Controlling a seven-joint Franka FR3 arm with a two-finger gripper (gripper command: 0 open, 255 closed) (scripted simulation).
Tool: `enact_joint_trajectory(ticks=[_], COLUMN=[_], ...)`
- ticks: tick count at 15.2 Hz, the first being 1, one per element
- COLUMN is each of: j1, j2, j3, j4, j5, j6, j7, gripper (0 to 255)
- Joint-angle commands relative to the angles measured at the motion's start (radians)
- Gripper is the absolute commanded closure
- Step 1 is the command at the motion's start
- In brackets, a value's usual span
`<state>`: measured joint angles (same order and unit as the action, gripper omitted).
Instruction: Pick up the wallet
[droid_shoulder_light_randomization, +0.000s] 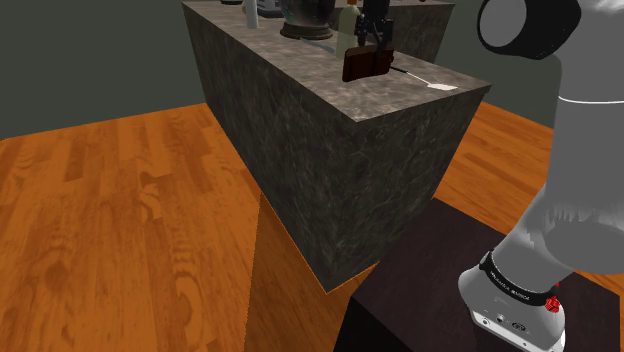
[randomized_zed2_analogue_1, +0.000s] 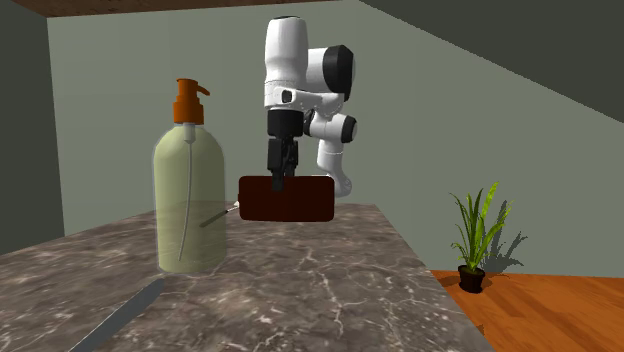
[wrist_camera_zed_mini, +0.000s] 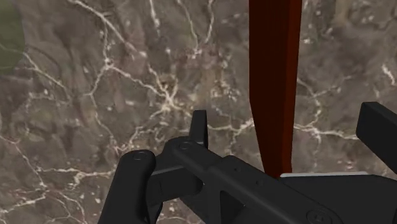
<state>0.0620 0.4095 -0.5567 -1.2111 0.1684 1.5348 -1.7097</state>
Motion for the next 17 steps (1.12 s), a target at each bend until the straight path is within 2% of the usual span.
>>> enact_joint_trajectory(ticks=[1, 2, 3, 12, 17], j1=[0.006, 0.006, 0.005, 0.006, -0.018], j2=[-0.005, -0.005, -0.003, -0.005, 0.022], j3=[0.000, 0.000, 0.001, 0.000, 0.001], j4=[-0.028, -0.029, -0.026, -0.028, 0.081], j5=[-0.003, -0.003, -0.001, -0.003, 0.011], j6=[0.024, 0.024, 0.024, 0.024, -0.059], j7=[0.001, 0.001, 0.000, 0.001, -0.003], gripper=[0, 0, 255, 255, 255])
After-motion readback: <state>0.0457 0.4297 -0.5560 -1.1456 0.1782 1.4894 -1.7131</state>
